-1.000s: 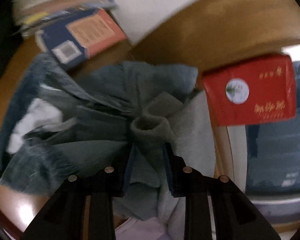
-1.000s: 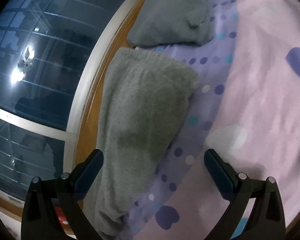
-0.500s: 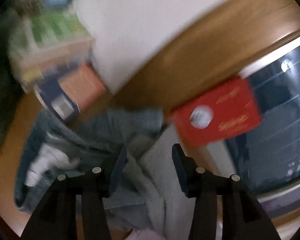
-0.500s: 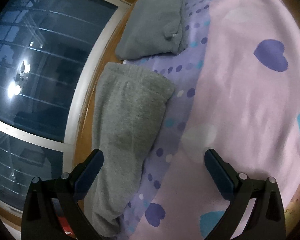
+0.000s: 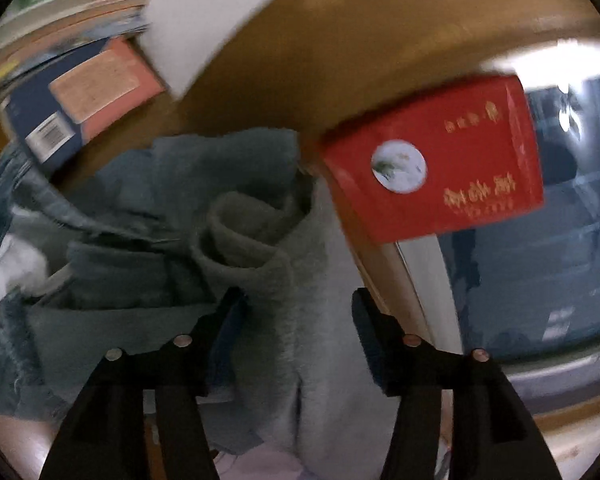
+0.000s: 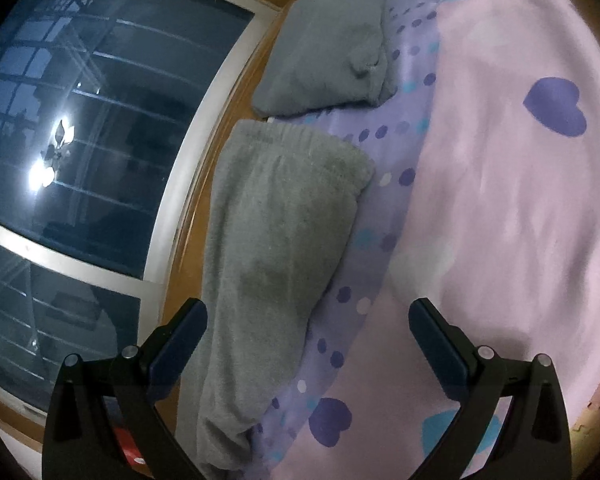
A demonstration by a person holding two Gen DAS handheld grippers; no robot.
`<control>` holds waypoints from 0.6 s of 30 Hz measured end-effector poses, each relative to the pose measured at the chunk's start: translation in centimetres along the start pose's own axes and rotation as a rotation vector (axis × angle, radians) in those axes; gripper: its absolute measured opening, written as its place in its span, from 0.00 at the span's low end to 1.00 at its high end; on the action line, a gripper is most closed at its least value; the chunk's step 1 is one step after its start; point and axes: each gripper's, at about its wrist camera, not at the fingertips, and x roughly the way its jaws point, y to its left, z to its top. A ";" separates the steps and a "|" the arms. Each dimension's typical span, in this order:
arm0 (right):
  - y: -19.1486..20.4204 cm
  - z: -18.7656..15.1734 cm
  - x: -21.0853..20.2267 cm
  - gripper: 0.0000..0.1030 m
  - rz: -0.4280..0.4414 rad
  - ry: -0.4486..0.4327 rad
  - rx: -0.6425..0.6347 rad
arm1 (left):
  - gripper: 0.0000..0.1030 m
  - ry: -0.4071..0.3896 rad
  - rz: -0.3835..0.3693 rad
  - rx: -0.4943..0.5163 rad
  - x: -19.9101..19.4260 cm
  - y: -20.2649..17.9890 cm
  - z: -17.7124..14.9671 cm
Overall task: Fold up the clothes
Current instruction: 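Grasp the grey cloth on the desk beside the blue jeans with the left tool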
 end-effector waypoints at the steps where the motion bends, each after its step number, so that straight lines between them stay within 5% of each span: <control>1: 0.1 -0.1 0.2 1.00 -0.003 0.005 -0.005 | 0.56 0.020 0.012 0.000 0.8 -0.1 0.1; 11: 0.1 -0.7 0.7 1.00 -0.003 0.026 -0.031 | 0.56 -0.004 -0.005 -0.085 1.3 2.8 -1.9; 16: 0.4 -0.4 1.3 1.00 -0.009 0.033 -0.032 | 0.57 0.055 0.037 -0.035 3.3 1.6 -0.7; 18: 0.7 -0.4 1.6 1.00 -0.007 0.043 -0.033 | 0.50 0.065 0.102 -0.036 4.3 1.1 -0.5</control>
